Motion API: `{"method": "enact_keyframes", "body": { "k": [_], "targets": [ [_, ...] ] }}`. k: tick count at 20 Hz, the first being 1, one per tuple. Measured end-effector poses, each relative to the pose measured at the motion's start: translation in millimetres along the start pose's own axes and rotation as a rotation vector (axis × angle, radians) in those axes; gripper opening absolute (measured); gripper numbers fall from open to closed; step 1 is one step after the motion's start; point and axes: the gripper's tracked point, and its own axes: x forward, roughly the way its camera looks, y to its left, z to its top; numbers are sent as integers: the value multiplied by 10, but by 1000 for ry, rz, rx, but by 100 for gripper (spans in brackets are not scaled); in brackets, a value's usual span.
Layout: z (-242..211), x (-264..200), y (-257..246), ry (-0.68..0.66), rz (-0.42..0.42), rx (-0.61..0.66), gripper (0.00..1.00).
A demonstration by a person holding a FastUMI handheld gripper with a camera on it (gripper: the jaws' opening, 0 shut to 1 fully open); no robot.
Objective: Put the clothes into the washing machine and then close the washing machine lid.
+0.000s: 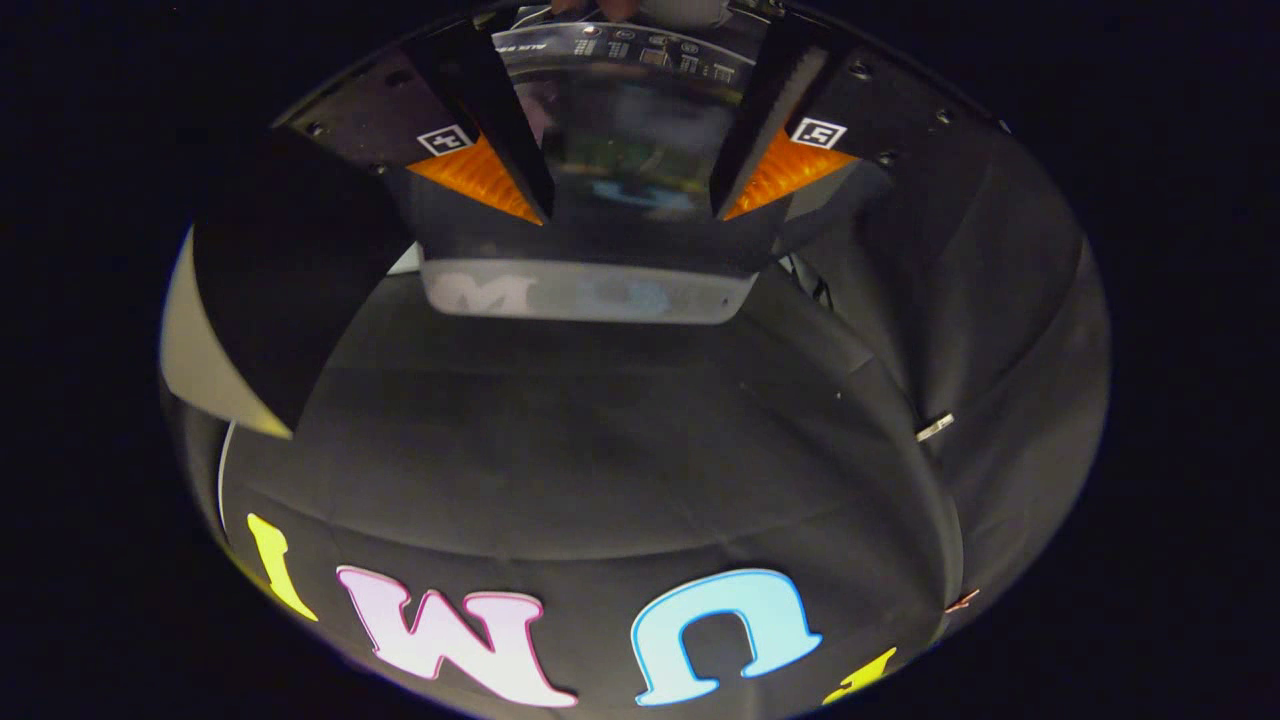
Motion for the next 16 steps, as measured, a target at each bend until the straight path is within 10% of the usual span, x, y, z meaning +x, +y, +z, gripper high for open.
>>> {"method": "enact_keyframes", "body": {
  "k": [16],
  "targets": [
    [235,-105,-77,-263,-42,-60,99]
  ]
}}
